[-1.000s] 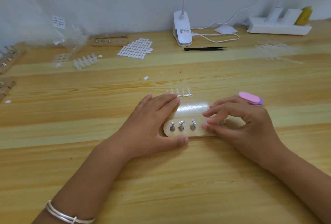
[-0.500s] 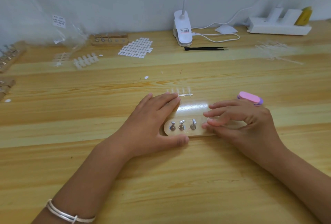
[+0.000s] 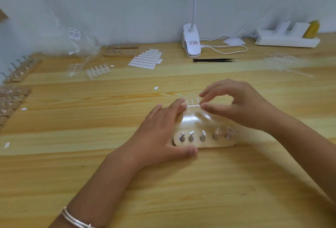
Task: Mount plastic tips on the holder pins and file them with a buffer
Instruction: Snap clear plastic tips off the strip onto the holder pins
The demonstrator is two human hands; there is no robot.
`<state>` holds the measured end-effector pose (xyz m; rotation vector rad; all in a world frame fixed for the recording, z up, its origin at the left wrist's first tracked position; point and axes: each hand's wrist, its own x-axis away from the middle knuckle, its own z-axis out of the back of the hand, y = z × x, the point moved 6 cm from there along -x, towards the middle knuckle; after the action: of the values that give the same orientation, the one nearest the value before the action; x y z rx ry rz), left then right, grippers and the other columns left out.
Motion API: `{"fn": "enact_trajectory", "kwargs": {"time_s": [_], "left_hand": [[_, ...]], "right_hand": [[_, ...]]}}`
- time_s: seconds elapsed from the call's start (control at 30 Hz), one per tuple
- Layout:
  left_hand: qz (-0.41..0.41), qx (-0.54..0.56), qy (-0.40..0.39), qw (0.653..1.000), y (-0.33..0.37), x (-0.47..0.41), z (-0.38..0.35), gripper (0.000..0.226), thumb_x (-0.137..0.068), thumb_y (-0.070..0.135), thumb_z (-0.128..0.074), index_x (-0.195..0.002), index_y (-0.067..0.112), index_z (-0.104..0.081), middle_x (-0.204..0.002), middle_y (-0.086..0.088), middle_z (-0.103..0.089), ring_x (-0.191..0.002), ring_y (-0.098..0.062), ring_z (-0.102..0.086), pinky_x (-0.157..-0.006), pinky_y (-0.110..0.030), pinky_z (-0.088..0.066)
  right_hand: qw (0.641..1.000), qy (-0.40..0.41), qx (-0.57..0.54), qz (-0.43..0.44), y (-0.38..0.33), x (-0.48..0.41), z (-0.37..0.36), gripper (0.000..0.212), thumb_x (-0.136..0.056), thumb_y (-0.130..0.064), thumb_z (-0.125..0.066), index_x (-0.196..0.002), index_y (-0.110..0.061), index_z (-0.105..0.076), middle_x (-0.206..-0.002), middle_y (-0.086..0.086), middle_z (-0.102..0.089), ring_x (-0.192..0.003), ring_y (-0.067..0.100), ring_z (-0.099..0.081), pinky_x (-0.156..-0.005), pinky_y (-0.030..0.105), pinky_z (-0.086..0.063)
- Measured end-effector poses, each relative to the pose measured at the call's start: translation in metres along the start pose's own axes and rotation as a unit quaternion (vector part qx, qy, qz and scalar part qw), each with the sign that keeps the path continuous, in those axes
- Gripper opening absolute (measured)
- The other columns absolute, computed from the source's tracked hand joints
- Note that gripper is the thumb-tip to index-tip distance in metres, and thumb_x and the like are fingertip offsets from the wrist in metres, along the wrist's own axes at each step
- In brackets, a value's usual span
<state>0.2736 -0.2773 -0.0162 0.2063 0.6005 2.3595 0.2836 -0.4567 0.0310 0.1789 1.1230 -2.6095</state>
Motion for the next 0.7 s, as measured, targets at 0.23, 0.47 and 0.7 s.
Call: {"fn": "enact_trajectory", "kwargs": {"time_s": [0.23,0.47,0.7], "left_hand": [[0.011,0.021,-0.004,1.000,-0.001,0.002,0.002,0.123,-0.068,0.074,-0.068,-0.152,0.037,0.014,-0.135,0.044,-0.010,-0.102,0.043,0.028,-0.090,0.007,0.021],[-0.003,0.020,-0.002,1.000,0.000,0.000,0.001,0.121,-0.068,0.076,-0.065,-0.154,0.034,0.010,-0.151,0.034,-0.018,-0.113,0.040,0.020,-0.106,-0.002,0.017],[0.004,0.009,0.009,1.000,-0.002,0.000,0.002,0.121,-0.066,0.079,-0.063,-0.153,0.039,0.011,-0.153,0.031,-0.013,-0.113,0.039,0.022,-0.105,-0.001,0.016]], "right_hand": [[0.984,-0.128,0.117,0.023,0.000,-0.042,-0.034,0.035,-0.068,-0.037,-0.091,-0.097,-0.021,-0.078,-0.095,-0.004,-0.066,-0.109,0.019,-0.055,-0.097,0.039,-0.044],[0.985,-0.111,0.098,0.091,0.004,-0.044,-0.029,0.005,-0.089,-0.013,-0.076,-0.089,-0.009,-0.080,-0.092,0.005,-0.076,-0.104,0.026,-0.062,-0.093,0.047,-0.047],[0.991,-0.045,0.098,0.074,0.009,-0.041,-0.033,0.010,-0.081,-0.017,-0.083,-0.090,-0.012,-0.081,-0.093,0.005,-0.073,-0.105,0.023,-0.064,-0.092,0.046,-0.050]]}}
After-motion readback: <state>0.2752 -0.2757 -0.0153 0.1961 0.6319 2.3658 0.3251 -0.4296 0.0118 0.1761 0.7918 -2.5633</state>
